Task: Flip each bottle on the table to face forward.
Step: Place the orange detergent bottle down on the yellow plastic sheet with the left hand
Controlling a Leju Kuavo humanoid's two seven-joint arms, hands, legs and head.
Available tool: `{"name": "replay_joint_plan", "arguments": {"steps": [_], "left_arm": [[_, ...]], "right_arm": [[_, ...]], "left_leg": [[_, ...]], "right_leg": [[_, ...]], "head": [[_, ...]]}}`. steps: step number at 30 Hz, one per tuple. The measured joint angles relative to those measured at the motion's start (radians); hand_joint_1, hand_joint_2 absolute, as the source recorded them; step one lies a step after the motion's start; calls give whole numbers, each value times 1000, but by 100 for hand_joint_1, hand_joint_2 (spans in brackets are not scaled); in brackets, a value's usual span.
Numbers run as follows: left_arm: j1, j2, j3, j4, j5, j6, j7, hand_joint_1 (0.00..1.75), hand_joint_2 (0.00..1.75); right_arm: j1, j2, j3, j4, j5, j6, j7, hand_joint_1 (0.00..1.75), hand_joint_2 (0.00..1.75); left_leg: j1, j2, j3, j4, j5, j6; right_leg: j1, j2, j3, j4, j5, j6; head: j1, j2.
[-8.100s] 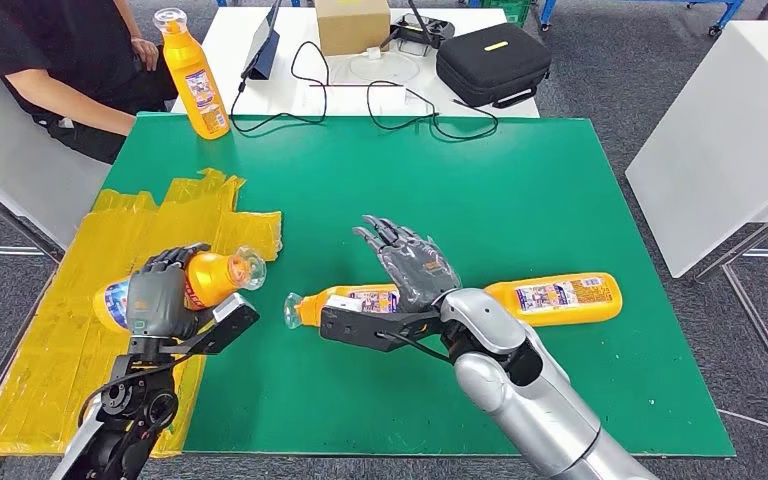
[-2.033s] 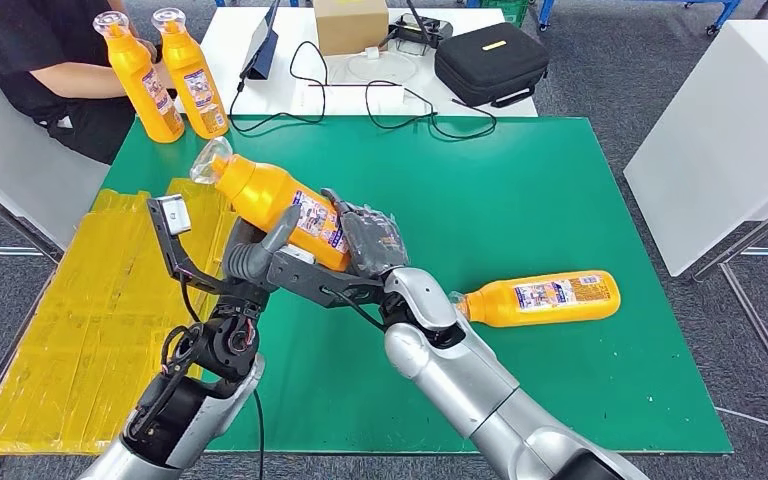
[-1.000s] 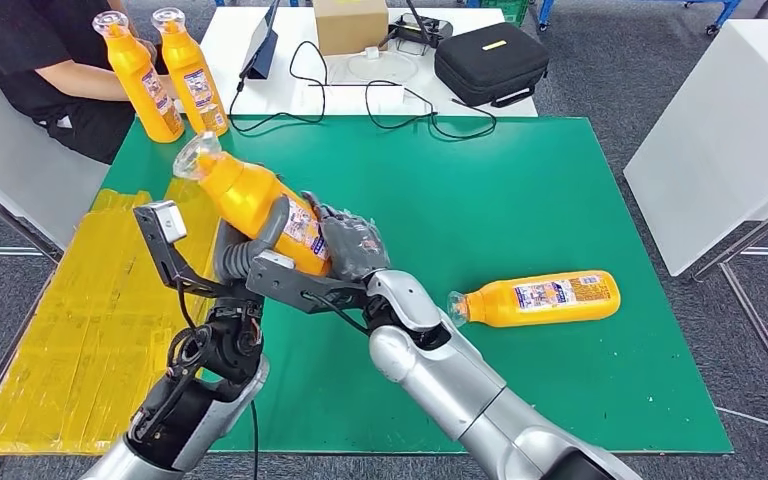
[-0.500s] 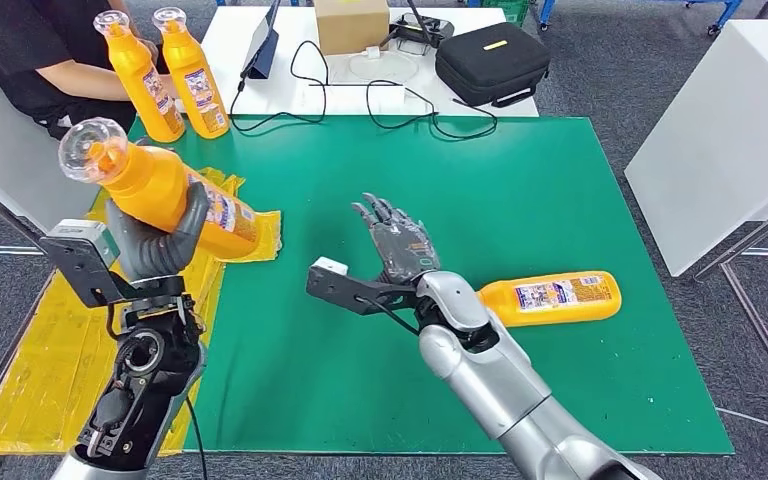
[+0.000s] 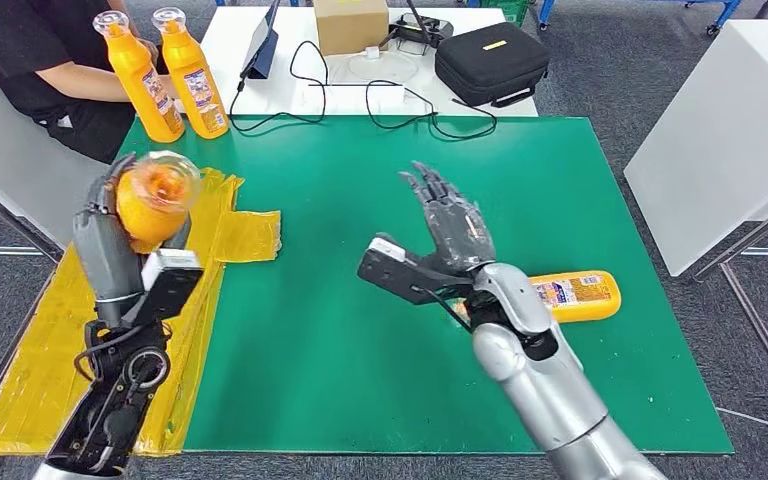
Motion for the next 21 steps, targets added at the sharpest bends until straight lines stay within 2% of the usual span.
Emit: {"name": "replay_joint_plan", "arguments": {"steps": [5,7,11,12,15,16,21], "left_arm": [[46,28,14,110,-364,-18,125,175,175],[55,34,13,165,-424,-35,159,175,175],[57,40,11,261,-445,-58,181,171,175],[55,41,9,282,-451,-63,185,127,175],[45,45,-1,345,-463,-78,199,0,44],[41,46,-3,365,-463,-82,202,0,0],[16,50,-16,445,-460,-110,214,0,0]], "right_arm": [[42,-61,-58,-113,-31,30,-2,0,0],[61,-86,-80,-139,-45,30,-3,0,0],[97,-132,-115,-169,-75,24,-11,0,0],[104,-143,-119,-174,-83,23,-15,0,0],[120,-168,-128,-181,-102,20,-22,0,0],[125,-174,-129,-183,-106,19,-23,0,0],[143,-198,-137,-187,-124,9,-26,0,0]], "left_leg": [[0,0,0,0,0,0],[0,0,0,0,0,0],[0,0,0,0,0,0],[0,0,0,0,0,0],[0,0,0,0,0,0],[0,0,0,0,0,0],[0,0,0,0,0,0]], "right_leg": [[0,0,0,0,0,0],[0,0,0,0,0,0],[0,0,0,0,0,0],[0,0,0,0,0,0],[0,0,0,0,0,0],[0,0,0,0,0,0],[0,0,0,0,0,0]], "head": [[0,0],[0,0],[0,0],[0,0],[0,0],[0,0],[0,0]]}}
